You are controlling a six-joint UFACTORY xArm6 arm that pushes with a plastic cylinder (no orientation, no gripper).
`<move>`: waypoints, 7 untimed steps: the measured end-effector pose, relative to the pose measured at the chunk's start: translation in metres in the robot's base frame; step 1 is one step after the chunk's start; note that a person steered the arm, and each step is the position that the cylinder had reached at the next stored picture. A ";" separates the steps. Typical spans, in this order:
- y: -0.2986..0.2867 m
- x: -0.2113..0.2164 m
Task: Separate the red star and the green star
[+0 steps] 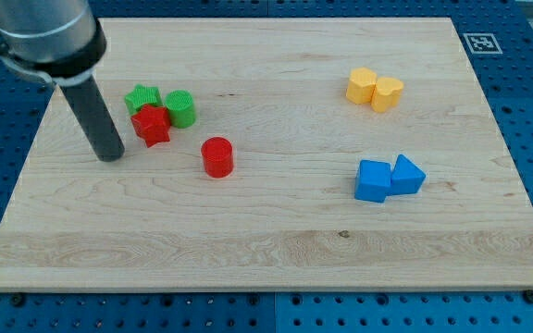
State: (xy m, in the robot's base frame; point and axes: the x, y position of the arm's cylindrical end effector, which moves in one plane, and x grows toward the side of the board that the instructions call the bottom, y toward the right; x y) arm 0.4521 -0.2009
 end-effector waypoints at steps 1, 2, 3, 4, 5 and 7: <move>0.021 -0.003; 0.053 -0.008; 0.060 -0.021; 0.049 -0.021; 0.028 -0.027; 0.028 -0.053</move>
State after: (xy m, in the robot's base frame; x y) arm 0.3993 -0.1732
